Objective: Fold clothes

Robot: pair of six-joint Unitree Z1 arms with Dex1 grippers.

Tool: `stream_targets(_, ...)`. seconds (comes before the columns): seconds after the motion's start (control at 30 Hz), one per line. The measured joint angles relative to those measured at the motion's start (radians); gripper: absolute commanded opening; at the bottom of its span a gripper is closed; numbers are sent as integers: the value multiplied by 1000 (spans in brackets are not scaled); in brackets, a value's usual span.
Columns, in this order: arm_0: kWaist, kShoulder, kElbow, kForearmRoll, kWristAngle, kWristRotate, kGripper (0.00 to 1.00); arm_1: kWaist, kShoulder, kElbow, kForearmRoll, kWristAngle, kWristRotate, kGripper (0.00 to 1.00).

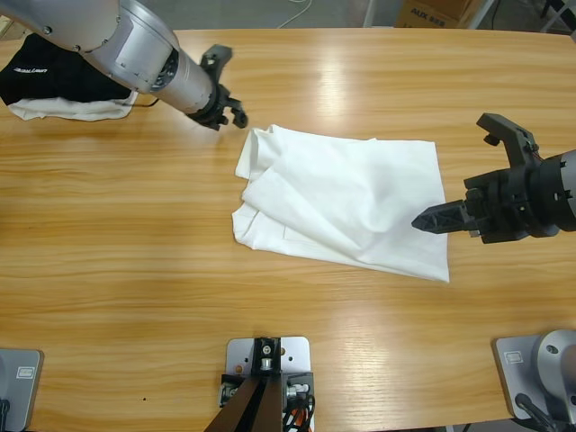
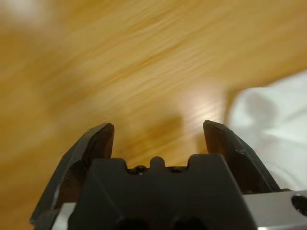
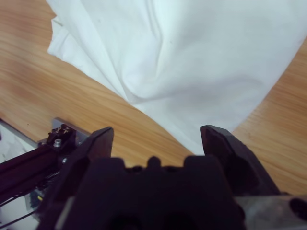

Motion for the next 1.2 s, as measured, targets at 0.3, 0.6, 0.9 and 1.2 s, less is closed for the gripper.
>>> stream_targets(0.3,-25,-111,-38,233,-88,-152,746,0,0,8,-25,2,4,735)
stream_targets(0.6,-102,-193,38,114,-593,133,743,-2,-3,36,-60,26,5,734)
stream_targets(0.9,-39,-89,43,85,-646,255,743,-2,-18,44,-60,34,5,734)
stream_targets(1.2,-31,-41,9,84,-646,263,738,-2,-18,46,-64,34,5,734)
